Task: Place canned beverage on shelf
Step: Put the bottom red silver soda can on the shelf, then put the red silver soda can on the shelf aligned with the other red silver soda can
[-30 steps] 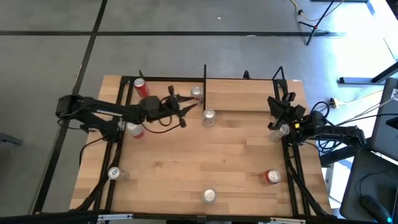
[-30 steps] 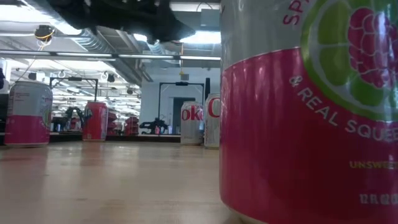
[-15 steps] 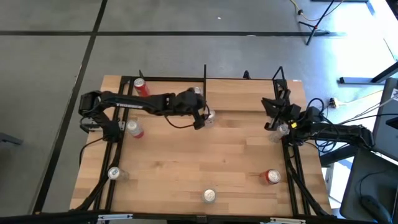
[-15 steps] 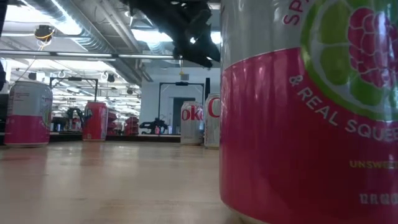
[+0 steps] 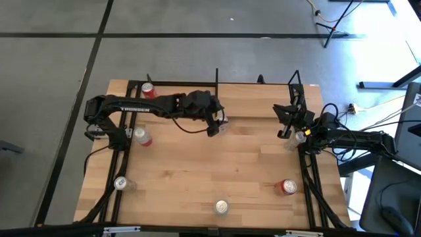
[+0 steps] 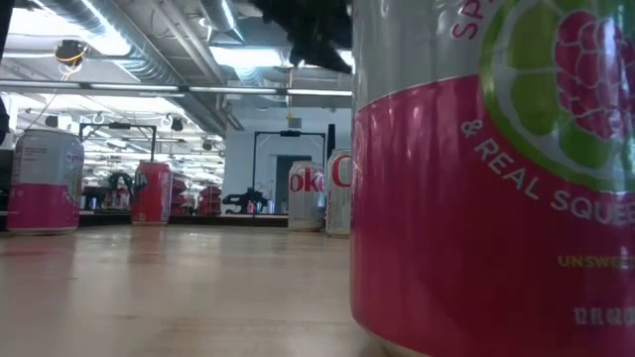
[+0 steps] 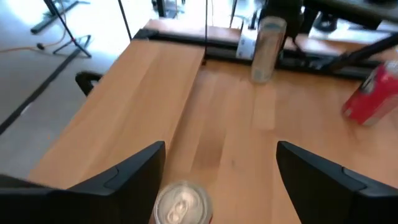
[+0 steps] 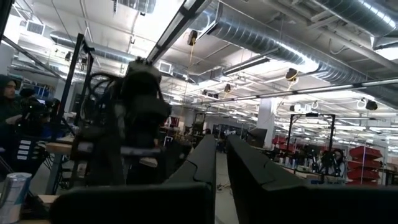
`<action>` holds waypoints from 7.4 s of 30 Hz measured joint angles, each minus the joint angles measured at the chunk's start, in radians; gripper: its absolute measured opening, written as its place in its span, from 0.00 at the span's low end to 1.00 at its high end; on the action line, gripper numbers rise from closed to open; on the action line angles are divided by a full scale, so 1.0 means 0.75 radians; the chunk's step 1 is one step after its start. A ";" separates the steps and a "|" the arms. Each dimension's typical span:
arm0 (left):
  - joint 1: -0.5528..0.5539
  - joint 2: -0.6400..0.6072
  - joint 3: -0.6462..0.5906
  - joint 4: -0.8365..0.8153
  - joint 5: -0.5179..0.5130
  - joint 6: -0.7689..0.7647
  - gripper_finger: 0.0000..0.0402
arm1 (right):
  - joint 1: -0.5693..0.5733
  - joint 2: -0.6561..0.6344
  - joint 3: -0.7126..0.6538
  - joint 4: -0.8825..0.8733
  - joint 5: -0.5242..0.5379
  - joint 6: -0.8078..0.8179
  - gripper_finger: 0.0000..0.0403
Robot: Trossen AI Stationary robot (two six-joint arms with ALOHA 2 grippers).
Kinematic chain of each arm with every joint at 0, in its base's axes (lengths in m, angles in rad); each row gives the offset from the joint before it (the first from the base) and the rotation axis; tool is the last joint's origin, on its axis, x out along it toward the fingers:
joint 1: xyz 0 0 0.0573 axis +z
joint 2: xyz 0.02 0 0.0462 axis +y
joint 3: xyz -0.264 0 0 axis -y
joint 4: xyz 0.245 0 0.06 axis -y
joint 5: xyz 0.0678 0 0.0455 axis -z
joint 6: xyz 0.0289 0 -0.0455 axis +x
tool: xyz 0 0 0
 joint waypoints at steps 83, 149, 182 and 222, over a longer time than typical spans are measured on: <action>0.034 0.438 0.163 -0.297 -0.035 -0.056 0.91 | 0.000 0.015 0.000 0.017 -0.001 -0.064 0.07; 0.291 0.462 0.772 -0.431 0.205 0.214 0.66 | 0.000 0.014 0.000 0.034 -0.010 -0.065 0.07; 0.450 0.712 0.767 -0.516 0.275 0.363 0.66 | 0.000 0.128 0.000 0.065 -0.008 -0.084 0.07; 0.369 0.285 0.732 -0.704 0.131 0.318 0.90 | 0.000 0.128 0.000 0.046 -0.006 -0.085 0.07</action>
